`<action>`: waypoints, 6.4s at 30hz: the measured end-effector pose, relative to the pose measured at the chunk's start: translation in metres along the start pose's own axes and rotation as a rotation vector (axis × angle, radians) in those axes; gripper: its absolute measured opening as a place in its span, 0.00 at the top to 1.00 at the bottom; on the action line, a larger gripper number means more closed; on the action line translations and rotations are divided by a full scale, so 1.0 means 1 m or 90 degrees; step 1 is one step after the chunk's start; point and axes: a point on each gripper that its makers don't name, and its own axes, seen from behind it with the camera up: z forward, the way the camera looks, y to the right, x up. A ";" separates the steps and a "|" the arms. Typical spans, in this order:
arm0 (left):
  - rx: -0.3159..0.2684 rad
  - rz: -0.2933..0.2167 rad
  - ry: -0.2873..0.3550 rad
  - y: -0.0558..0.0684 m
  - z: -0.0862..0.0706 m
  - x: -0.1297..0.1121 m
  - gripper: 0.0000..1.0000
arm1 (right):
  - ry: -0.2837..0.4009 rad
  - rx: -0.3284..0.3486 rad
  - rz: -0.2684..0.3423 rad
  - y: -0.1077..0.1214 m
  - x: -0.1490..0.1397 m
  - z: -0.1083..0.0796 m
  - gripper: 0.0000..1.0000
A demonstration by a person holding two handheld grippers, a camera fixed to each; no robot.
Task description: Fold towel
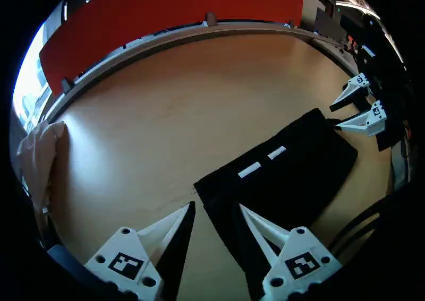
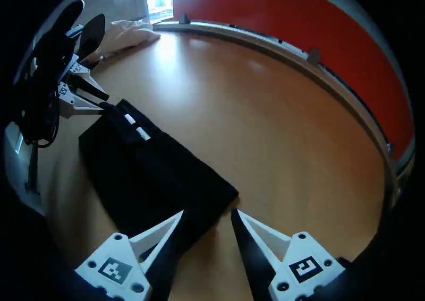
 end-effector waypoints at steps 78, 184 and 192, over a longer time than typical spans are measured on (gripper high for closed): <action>0.038 -0.102 0.023 0.020 -0.060 -0.066 0.15 | 0.050 -0.022 0.040 -0.047 -0.048 -0.061 0.08; 0.170 -0.235 0.157 -0.021 -0.143 -0.152 0.15 | 0.006 0.057 -0.050 -0.065 -0.055 -0.047 0.98; 0.158 -0.247 0.157 -0.020 -0.146 -0.151 0.15 | 0.030 0.040 -0.051 -0.059 -0.037 -0.061 0.98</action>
